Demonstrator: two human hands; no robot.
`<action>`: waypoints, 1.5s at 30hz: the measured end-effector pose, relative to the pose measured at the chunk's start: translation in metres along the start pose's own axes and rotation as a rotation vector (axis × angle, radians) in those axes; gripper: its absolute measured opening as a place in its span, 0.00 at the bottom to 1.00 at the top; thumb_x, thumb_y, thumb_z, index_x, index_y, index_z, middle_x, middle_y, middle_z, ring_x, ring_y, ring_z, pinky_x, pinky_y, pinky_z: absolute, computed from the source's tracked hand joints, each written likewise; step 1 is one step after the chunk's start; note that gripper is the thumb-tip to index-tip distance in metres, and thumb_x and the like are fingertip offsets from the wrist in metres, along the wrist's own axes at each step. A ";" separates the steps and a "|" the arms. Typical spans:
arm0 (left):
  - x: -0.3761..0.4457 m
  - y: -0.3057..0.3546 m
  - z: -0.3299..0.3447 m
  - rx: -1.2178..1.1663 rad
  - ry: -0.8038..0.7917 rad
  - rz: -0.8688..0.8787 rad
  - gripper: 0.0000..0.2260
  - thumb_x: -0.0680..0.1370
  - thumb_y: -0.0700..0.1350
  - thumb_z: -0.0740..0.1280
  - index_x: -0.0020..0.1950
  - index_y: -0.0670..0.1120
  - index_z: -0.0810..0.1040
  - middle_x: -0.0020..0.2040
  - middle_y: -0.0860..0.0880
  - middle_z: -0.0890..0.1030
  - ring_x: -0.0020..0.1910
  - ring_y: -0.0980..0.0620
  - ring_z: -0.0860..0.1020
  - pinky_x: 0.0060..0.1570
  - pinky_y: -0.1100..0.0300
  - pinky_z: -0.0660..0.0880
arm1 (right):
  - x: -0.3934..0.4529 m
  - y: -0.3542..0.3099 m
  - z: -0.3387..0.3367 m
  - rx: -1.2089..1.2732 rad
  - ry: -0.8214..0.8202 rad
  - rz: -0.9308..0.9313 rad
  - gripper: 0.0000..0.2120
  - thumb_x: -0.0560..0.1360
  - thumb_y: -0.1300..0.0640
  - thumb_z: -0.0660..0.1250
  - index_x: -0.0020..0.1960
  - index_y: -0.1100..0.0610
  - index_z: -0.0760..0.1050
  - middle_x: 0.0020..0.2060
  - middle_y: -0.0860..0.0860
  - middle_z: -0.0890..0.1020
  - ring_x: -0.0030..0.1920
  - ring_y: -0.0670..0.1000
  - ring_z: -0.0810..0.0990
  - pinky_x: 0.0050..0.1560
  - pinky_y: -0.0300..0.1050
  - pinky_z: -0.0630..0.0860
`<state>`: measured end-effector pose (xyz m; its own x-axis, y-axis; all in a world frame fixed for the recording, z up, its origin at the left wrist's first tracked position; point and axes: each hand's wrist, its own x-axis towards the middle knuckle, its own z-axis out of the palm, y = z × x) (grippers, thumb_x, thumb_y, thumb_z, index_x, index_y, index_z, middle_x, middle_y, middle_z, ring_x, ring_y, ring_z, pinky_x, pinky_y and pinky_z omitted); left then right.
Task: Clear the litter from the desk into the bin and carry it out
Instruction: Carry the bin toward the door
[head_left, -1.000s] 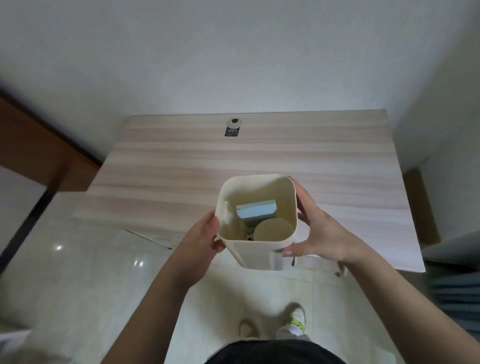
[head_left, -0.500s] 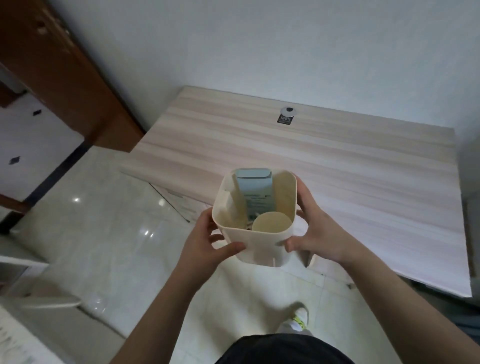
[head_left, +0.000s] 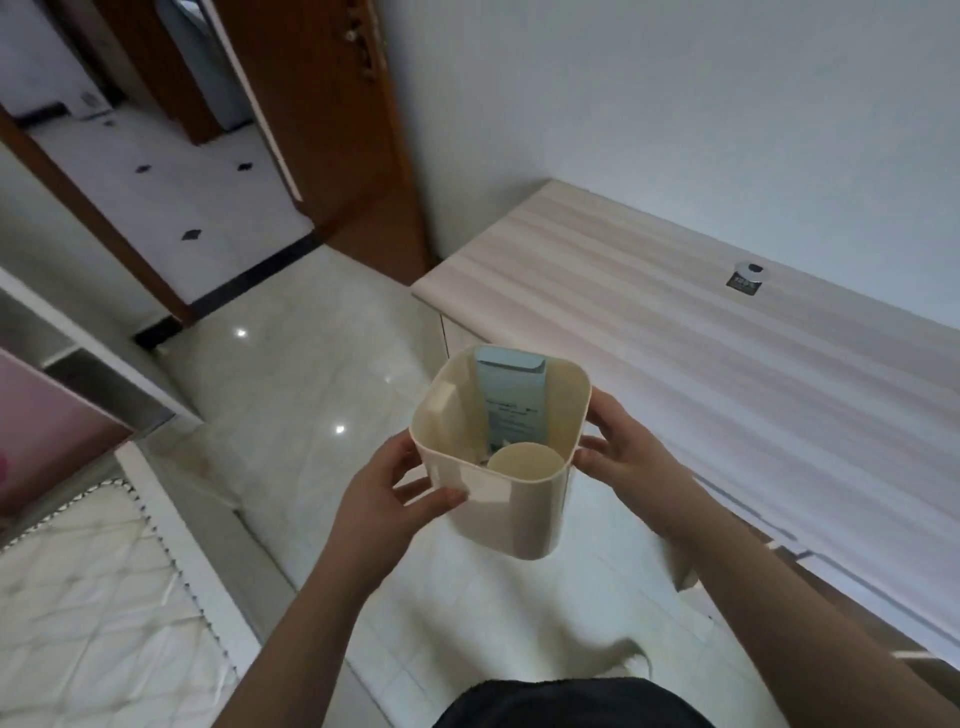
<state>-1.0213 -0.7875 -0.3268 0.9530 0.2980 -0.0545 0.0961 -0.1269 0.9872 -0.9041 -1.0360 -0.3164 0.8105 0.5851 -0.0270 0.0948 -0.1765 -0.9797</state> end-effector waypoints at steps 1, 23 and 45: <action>-0.005 0.000 -0.012 -0.004 0.037 0.009 0.30 0.60 0.56 0.80 0.61 0.63 0.78 0.59 0.55 0.83 0.60 0.53 0.79 0.57 0.47 0.79 | 0.006 -0.005 0.013 0.017 -0.028 -0.003 0.32 0.72 0.48 0.70 0.73 0.43 0.62 0.70 0.44 0.70 0.71 0.47 0.67 0.68 0.61 0.67; 0.074 -0.020 -0.077 0.128 0.352 -0.037 0.30 0.71 0.53 0.74 0.71 0.58 0.69 0.65 0.58 0.76 0.60 0.69 0.74 0.45 0.74 0.75 | 0.169 -0.004 0.085 0.140 -0.167 -0.006 0.34 0.68 0.48 0.74 0.70 0.39 0.64 0.65 0.44 0.76 0.66 0.47 0.73 0.66 0.58 0.71; 0.219 -0.037 -0.139 0.067 0.337 -0.104 0.55 0.61 0.57 0.82 0.77 0.63 0.47 0.70 0.63 0.69 0.65 0.59 0.73 0.53 0.65 0.75 | 0.345 -0.002 0.137 0.140 -0.243 -0.008 0.35 0.69 0.45 0.74 0.70 0.40 0.61 0.61 0.39 0.75 0.60 0.42 0.77 0.47 0.35 0.79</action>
<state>-0.8556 -0.5862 -0.3549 0.7899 0.6064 -0.0911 0.2172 -0.1378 0.9663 -0.7043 -0.7252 -0.3513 0.6463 0.7615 -0.0498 0.0061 -0.0705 -0.9975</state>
